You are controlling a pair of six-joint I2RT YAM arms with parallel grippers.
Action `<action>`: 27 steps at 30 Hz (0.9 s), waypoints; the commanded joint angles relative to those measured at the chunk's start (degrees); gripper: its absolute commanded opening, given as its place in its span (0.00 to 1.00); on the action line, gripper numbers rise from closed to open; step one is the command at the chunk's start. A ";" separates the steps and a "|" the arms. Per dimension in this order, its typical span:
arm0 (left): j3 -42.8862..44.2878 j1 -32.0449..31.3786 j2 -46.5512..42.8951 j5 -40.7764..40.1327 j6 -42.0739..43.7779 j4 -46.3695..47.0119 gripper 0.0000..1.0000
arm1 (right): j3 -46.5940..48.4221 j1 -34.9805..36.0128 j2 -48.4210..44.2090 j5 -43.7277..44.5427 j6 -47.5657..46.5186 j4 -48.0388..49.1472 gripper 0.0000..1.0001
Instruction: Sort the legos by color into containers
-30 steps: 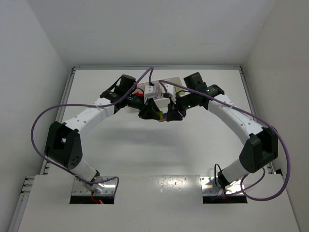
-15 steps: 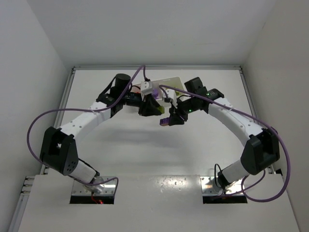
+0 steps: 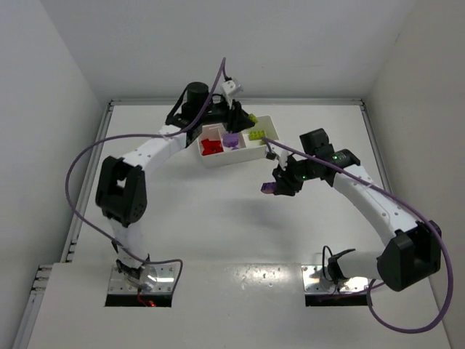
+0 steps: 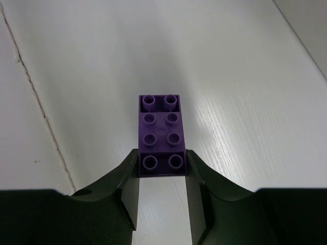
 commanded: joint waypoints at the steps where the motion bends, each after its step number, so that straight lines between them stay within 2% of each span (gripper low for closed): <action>1: 9.39 -0.38 9.53 -4.74 -4.20 -1.11 0.00 | -1.71 -2.17 -3.62 1.82 3.32 0.96 0.00; 2: 15.08 -0.90 12.02 -5.26 -4.90 -2.17 0.00 | -2.24 -3.31 -3.63 2.34 3.84 0.96 0.00; 9: 33.03 -0.91 29.33 -6.93 -8.86 -8.50 0.03 | 1.18 -8.15 -3.01 3.40 3.84 0.96 0.00; 10: 34.54 -0.91 30.66 -7.63 -9.38 -9.20 0.07 | 1.97 -8.16 -2.49 3.40 3.84 0.96 0.00; 13: 38.33 -1.43 34.61 -7.64 -10.09 -9.83 0.31 | 3.38 -9.56 -1.88 3.40 3.84 0.96 0.00; 14: 38.86 -1.44 35.24 -7.64 -10.87 -9.83 0.45 | 3.38 -10.09 -1.87 3.40 3.84 0.96 0.00; 15: 39.65 -1.44 35.25 -8.16 -10.88 -9.83 0.54 | 3.91 -10.09 -1.35 3.40 4.37 1.57 0.00; 17: 39.66 -1.44 35.86 -8.17 -11.49 -8.78 0.63 | 3.91 -10.09 -1.34 2.87 5.33 3.32 0.00; 20: 38.52 -0.83 34.11 -8.17 -12.28 -5.81 0.69 | 4.52 -10.09 0.15 2.87 9.72 8.14 0.00; 21: 37.38 -0.82 31.67 -8.78 -13.16 -4.22 0.93 | 5.22 -10.09 1.19 2.87 11.12 9.64 0.00; 22: 35.37 0.40 30.08 -8.78 -13.86 -2.81 1.00 | 6.27 -9.31 2.86 4.00 13.84 11.22 0.00; 24: 33.51 1.81 26.56 -9.92 -17.18 1.05 1.00 | 7.60 -8.78 4.97 4.72 16.84 16.74 0.00; 25: 32.03 3.64 23.15 -11.49 -19.03 2.12 1.00 | 9.43 -8.77 6.38 6.28 21.29 18.95 0.00; 27: 31.49 6.02 20.05 -15.44 -26.82 1.17 1.00 | 12.25 -7.98 11.64 9.18 25.10 24.49 0.00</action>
